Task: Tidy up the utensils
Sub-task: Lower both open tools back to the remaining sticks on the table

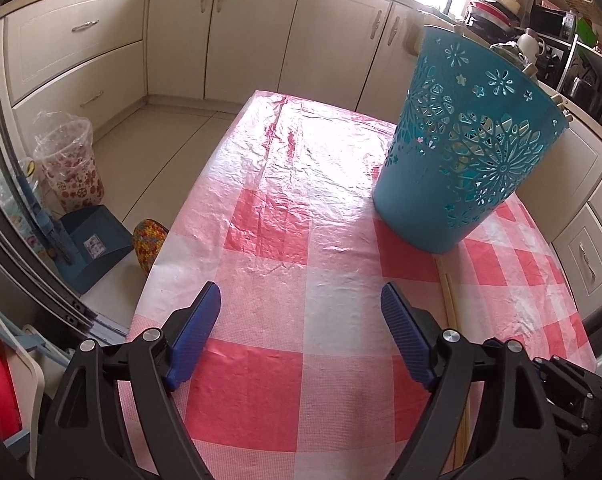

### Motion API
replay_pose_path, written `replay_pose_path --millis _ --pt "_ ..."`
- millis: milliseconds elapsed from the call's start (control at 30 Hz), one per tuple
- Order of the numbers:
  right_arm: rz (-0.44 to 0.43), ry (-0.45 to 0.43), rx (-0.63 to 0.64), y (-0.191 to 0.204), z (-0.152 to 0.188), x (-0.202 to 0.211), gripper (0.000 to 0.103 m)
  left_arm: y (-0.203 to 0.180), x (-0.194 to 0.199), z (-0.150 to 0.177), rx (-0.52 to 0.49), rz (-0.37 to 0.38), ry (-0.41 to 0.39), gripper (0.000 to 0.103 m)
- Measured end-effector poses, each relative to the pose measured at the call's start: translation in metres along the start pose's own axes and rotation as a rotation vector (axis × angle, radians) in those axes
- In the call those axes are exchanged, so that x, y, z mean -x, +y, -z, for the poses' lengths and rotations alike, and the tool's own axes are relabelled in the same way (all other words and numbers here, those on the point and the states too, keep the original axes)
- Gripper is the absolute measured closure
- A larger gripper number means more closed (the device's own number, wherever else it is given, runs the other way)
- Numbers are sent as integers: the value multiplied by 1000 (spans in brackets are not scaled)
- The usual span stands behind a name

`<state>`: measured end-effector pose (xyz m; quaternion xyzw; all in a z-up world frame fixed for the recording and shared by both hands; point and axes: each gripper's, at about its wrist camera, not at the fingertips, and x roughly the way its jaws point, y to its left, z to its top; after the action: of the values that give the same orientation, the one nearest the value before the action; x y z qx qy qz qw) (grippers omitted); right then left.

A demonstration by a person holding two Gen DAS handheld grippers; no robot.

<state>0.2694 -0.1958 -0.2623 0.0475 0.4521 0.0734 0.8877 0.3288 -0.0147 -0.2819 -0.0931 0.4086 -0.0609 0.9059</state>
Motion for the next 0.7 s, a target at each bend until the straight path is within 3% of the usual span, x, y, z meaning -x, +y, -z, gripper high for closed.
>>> replay_pose_path --millis 200,467,600,700 --pt "42 23 36 1 6 -5 95 3 0 0 12 9 -2 24" --pt "92 40 118 -13 6 0 95 -7 0 1 -40 24 0 23" --pt "118 33 42 -53 8 11 96 -34 -2 3 -171 14 23 23" --pt "101 18 -39 -73 9 16 96 -56 -2 4 -210 47 48 23"
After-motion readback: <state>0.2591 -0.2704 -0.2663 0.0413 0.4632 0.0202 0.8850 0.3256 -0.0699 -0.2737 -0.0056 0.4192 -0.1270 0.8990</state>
